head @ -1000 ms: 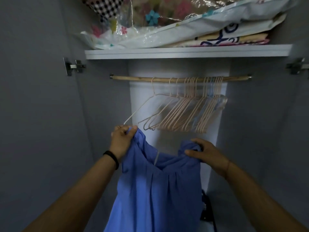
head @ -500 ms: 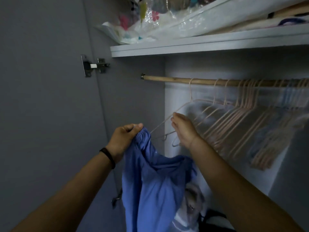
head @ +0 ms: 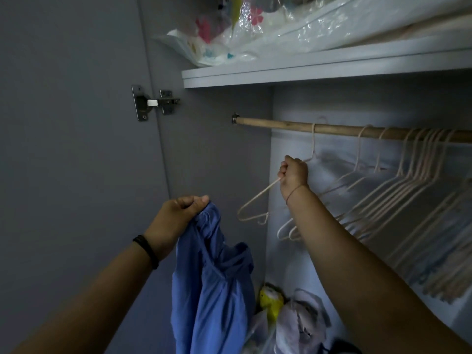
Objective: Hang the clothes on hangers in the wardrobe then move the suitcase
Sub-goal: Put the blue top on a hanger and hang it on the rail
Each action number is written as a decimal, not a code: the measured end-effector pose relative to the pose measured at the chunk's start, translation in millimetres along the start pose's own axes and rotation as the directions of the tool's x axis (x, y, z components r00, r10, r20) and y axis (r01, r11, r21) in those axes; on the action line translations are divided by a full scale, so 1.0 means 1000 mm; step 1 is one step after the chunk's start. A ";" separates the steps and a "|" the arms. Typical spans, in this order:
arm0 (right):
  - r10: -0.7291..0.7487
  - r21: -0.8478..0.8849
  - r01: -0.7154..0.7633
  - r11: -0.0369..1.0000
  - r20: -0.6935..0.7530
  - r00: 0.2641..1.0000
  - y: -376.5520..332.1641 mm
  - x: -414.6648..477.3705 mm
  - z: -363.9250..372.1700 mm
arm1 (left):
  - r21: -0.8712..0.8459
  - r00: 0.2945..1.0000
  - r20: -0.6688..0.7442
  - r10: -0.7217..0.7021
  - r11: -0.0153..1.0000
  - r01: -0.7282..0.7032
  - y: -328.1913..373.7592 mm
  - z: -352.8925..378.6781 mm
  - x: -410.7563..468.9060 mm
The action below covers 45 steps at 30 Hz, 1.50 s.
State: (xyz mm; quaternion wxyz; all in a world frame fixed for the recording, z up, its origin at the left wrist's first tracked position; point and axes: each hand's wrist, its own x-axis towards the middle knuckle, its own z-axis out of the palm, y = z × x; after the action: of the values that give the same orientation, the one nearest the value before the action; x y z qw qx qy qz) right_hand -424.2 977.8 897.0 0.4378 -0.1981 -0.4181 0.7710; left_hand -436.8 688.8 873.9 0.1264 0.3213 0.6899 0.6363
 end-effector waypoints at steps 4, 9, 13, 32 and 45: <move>-0.063 -0.032 0.068 0.997 0.146 0.987 -0.007 -0.021 0.008 | -0.045 1.000 0.007 -0.013 0.999 0.014 -0.001 -0.005 -0.003; -0.017 -0.043 0.032 0.999 0.316 0.949 -0.015 -0.074 0.014 | -0.052 0.999 0.018 -0.028 0.998 0.029 0.000 -0.010 -0.013; 0.058 -0.095 -0.020 0.995 0.417 0.907 -0.013 -0.129 -0.001 | -0.053 0.999 0.040 -0.025 0.998 0.027 0.003 -0.013 -0.025; -0.200 -0.092 0.231 0.969 0.265 0.943 -0.015 -0.215 -0.067 | 0.103 0.973 0.230 0.014 0.994 -0.039 0.001 -0.007 -0.062; -0.123 0.332 -0.022 0.943 0.409 0.904 -0.029 -0.204 -0.065 | 0.053 0.969 0.240 0.049 0.997 -0.064 0.005 -0.020 -0.064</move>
State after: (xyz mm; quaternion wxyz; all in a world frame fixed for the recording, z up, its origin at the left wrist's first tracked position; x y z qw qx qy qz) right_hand -255.6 844.7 871.2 0.3832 0.0610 -0.3738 0.8424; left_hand -398.1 634.2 867.2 0.1805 0.4187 0.6790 0.5754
